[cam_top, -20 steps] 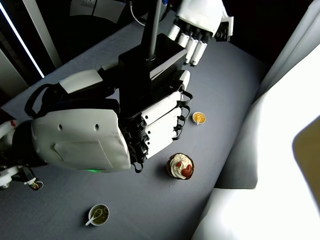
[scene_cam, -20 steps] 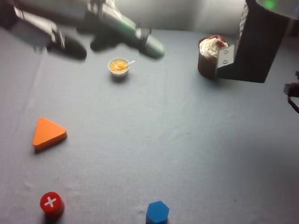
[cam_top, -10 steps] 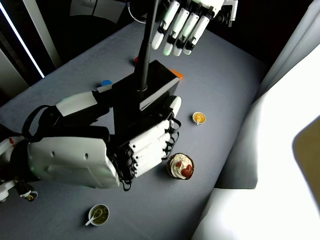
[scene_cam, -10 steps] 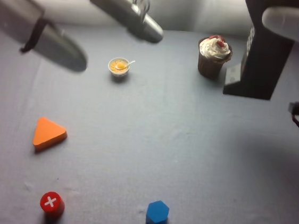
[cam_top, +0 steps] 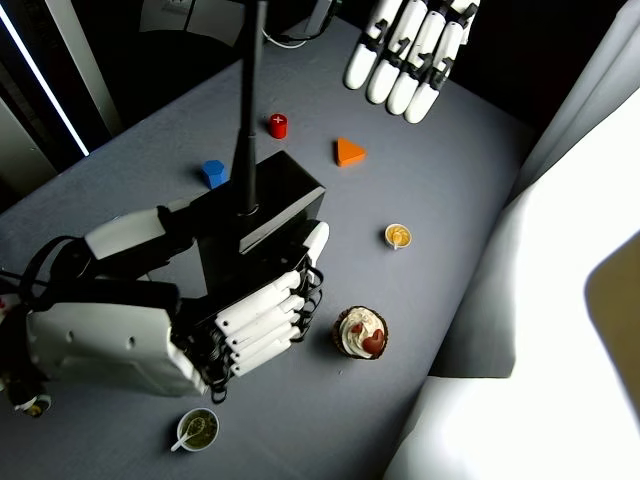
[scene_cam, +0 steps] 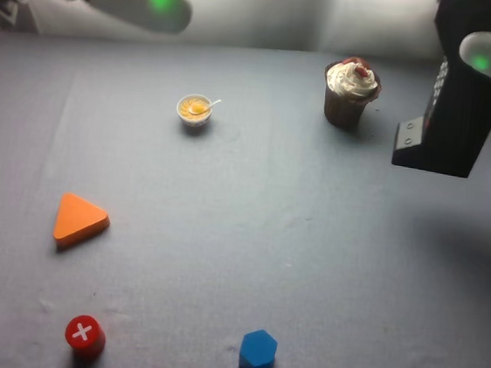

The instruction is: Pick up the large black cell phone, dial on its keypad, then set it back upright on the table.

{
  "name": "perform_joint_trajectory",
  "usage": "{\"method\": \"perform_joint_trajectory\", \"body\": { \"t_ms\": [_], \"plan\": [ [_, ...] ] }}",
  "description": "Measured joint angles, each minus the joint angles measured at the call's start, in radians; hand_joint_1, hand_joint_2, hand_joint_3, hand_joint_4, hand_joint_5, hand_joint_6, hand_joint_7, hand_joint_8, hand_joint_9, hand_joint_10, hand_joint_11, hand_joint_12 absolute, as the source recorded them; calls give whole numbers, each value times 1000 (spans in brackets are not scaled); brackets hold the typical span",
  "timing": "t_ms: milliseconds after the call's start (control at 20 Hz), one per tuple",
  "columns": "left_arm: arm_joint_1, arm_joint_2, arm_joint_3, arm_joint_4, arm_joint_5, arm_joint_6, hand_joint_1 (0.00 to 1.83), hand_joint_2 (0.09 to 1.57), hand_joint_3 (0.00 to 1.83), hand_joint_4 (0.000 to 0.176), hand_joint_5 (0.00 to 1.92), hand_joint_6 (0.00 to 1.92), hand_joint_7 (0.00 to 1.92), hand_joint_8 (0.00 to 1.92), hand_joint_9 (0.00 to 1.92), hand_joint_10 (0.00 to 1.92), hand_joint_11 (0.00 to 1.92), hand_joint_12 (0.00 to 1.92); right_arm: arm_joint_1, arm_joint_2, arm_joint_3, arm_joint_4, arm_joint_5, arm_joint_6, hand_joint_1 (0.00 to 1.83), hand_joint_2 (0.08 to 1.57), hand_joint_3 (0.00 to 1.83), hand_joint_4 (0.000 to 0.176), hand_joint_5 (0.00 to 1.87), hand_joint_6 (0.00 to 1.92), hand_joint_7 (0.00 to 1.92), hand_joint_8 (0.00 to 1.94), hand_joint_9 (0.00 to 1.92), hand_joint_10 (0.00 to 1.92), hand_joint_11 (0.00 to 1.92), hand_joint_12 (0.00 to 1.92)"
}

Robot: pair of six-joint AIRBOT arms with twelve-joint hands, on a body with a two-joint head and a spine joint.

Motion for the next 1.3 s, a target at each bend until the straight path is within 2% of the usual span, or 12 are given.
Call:
{"method": "perform_joint_trajectory", "body": {
  "t_ms": [150,200,300,600,750,800,850,950,1050,1150,1200,1300],
  "plan": [
    [0,4,0,16,71,-165,0,1080,0,8,101,8,141,9,127,5,0,337,-40,-5,2,9,20,0,1483,1132,0,0,935,910,840,1106,885,1182,781,1613],
    [0,6,0,29,97,-237,0,1082,0,11,103,6,146,6,125,3,0,320,-50,-10,3,10,25,0,1390,1138,1,0,940,945,864,1110,874,1304,775,1350],
    [0,8,0,47,124,-304,0,1088,2,10,96,1,144,2,121,1,0,301,-61,-23,11,16,31,0,1371,1125,0,0,961,937,923,1006,895,1299,811,1185],
    [13,10,0,143,134,-510,0,1092,1,11,113,1,159,2,135,2,0,319,-74,-66,64,29,56,0,1368,1135,1,0,961,902,874,1119,883,1315,844,1197],
    [12,10,-2,162,136,-557,0,1094,1,10,102,0,126,0,114,0,0,260,-77,-89,79,26,56,0,1367,1142,1,0,976,845,833,1208,874,1329,854,1203],
    [12,10,-5,175,138,-558,0,1093,0,11,96,0,120,0,114,1,0,253,-77,-93,79,26,56,1,1461,1132,0,0,961,815,842,1154,890,1211,793,1541],
    [12,10,-5,177,134,-559,0,1094,1,14,95,0,116,0,112,1,0,249,-81,-100,83,22,58,5,1480,1127,0,0,967,784,847,1135,901,1178,794,1604],
    [12,10,-5,193,137,-616,0,1107,6,14,114,7,135,7,125,6,0,250,-89,-107,85,20,63,6,1369,1157,1,0,905,904,823,1254,870,1357,774,1272],
    [12,10,-5,245,134,-649,0,1117,4,6,86,2,85,1,65,1,0,100,-107,-113,92,12,71,8,1366,1155,0,0,884,933,840,1233,890,1345,836,1229],
    [13,11,-5,275,126,-656,0,1109,1,3,124,5,120,3,95,4,0,165,-126,-122,97,4,78,8,1374,1135,0,0,917,883,876,1182,940,1264,921,1160],
    [13,12,-5,277,126,-657,0,1105,0,8,136,3,128,2,109,3,0,219,-130,-124,97,6,81,8,1468,1118,6,0,932,824,851,1168,950,1144,848,1467],
    [13,12,-11,271,123,-694,0,1096,0,10,157,3,147,3,136,4,0,329,-130,-130,100,-2,92,9,1489,1119,0,0,947,787,845,1154,936,1152,831,1553]
  ]
}}
